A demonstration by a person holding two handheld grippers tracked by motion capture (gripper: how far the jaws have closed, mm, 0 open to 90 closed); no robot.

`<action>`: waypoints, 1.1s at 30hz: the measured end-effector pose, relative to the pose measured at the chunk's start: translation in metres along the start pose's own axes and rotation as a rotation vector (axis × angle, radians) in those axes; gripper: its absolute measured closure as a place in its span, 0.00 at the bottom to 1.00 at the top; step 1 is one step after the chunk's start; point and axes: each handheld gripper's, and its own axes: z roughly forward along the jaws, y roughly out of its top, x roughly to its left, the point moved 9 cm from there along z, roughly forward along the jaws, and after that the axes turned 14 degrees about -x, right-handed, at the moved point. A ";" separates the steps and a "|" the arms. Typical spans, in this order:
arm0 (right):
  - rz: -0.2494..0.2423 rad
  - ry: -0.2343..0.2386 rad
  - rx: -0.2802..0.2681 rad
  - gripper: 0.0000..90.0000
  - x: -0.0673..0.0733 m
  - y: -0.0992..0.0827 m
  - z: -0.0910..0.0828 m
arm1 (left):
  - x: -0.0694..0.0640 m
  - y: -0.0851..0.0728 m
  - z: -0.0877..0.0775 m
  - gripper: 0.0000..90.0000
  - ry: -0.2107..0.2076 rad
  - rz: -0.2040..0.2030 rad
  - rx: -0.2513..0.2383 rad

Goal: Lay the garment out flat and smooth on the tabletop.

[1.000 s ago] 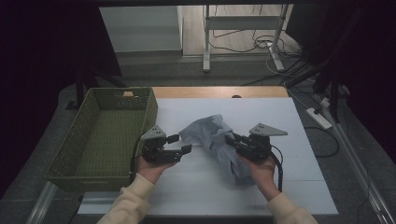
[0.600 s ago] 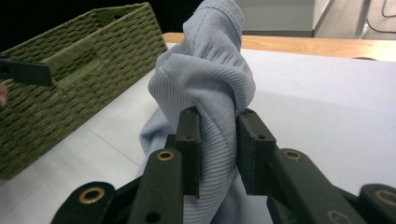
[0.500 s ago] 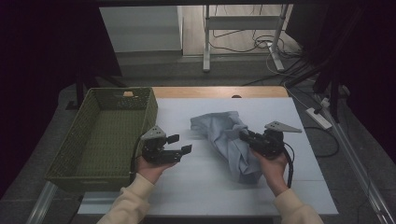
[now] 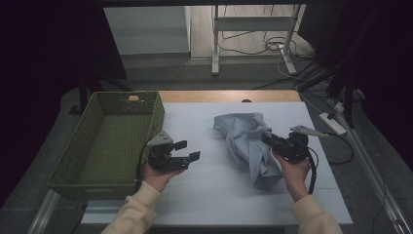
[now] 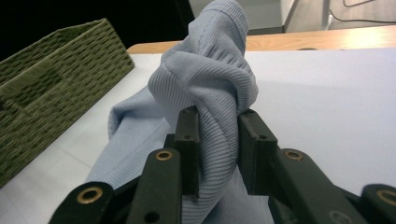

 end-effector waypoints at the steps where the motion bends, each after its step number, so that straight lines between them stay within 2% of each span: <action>1: 0.002 -0.008 -0.002 0.79 -0.003 0.000 -0.001 | 0.000 0.000 0.000 0.31 0.000 0.000 0.000; 5: -0.002 -0.035 -0.004 0.78 -0.013 0.002 -0.004 | 0.000 0.000 0.000 0.31 0.001 -0.001 0.000; 11: 0.024 -0.067 -0.002 0.77 -0.028 0.001 -0.007 | 0.000 -0.001 0.000 0.31 0.001 -0.001 0.002; 16: 0.026 -0.080 -0.002 0.75 -0.032 0.001 -0.009 | 0.000 -0.001 0.001 0.31 0.001 -0.002 0.003; 18: 0.009 -0.088 -0.003 0.71 -0.032 0.001 -0.009 | 0.000 -0.001 0.001 0.31 0.001 -0.002 0.003; 21: -0.018 -0.128 -0.015 0.65 -0.035 0.004 -0.011 | 0.000 -0.001 0.000 0.31 0.001 -0.002 0.003; 25: -0.030 -0.158 -0.026 0.61 -0.041 0.007 -0.015 | 0.000 -0.001 0.001 0.31 0.001 -0.001 0.004; 29: -0.084 -0.217 -0.033 0.58 -0.049 0.013 -0.023 | 0.000 -0.001 0.000 0.31 0.001 -0.001 0.003; 33: -0.118 -0.237 -0.058 0.54 -0.050 0.023 -0.032 | 0.000 -0.001 0.001 0.31 0.002 -0.001 0.003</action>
